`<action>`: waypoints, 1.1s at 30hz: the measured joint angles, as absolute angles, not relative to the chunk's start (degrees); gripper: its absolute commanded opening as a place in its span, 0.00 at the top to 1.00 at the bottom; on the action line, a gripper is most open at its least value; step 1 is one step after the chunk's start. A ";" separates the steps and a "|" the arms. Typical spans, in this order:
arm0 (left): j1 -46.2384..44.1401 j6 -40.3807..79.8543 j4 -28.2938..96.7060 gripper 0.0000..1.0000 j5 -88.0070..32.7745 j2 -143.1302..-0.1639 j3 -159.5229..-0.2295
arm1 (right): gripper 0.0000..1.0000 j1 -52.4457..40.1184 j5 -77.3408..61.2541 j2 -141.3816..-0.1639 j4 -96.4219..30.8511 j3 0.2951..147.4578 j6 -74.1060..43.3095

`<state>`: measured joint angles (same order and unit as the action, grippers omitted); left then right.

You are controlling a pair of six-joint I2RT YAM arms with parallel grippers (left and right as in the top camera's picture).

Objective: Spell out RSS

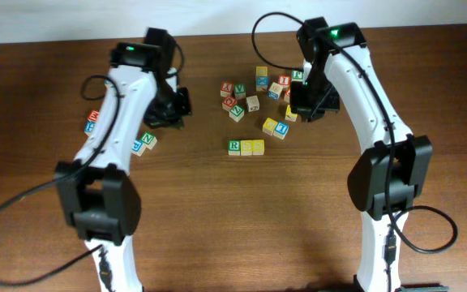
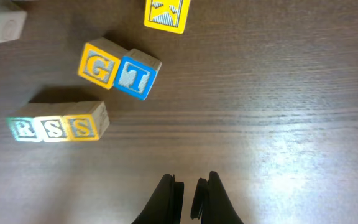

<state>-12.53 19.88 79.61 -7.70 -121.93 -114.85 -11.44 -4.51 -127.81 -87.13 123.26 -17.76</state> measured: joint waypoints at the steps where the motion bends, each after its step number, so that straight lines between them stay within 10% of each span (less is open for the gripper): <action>1: -12.95 19.99 79.57 1.00 -7.77 -122.87 -114.83 | 0.96 -11.44 -4.51 -127.81 -86.19 122.02 -17.78; 33: -20.03 20.82 75.35 1.00 -13.34 -134.61 -114.52 | 0.96 -11.44 -13.19 -127.81 -70.11 101.86 -17.78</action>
<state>-20.03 20.82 75.35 -13.34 -134.61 -114.52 -11.44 -13.19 -127.81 -70.11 101.86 -17.78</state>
